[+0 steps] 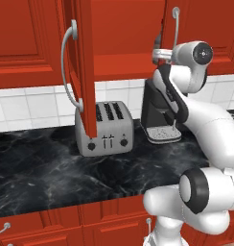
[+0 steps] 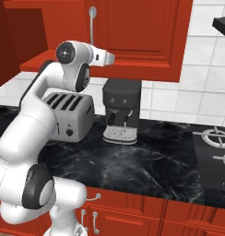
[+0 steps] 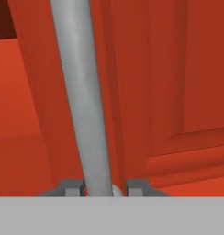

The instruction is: Open the cabinet directly in front. Then move the liquor and the mug to the dining counter with the candle on it.

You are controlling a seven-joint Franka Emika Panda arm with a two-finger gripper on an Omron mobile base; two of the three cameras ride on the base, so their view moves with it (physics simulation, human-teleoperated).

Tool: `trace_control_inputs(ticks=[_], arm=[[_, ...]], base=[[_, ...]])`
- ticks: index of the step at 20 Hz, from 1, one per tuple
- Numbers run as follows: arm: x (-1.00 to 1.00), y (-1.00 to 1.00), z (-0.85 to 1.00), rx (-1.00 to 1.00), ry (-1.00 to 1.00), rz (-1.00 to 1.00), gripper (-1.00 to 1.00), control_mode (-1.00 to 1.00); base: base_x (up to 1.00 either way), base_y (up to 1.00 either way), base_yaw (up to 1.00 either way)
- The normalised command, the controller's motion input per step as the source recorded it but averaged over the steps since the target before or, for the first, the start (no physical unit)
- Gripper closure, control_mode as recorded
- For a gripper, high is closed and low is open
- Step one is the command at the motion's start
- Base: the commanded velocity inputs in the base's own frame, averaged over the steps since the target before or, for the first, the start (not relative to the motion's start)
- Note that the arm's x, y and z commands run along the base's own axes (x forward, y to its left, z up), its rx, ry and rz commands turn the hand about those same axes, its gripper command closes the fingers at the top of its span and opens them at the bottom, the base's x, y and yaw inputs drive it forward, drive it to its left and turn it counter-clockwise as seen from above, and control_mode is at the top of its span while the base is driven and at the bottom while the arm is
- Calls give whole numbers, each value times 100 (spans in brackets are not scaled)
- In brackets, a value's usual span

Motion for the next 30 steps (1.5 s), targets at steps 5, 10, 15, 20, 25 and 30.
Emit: trace_control_inputs(ticks=[5,10,15,20,25,30], arm=[[-30,-11,7,0,-8,-1,100,-100],[-91,-66,26,0,-18,-7,100,-100],[-100,-92,30,0,-20,-12,100,-100],[-100,-100,30,0,-13,-15,100,-100],[-90,-94,30,0,-11,-15,100,-100],[-13,-7,4,0,-2,-1,-100,-100]], base=[[0,0,0],[0,0,0],[0,0,0],[0,0,0],[0,0,0],[0,0,0]])
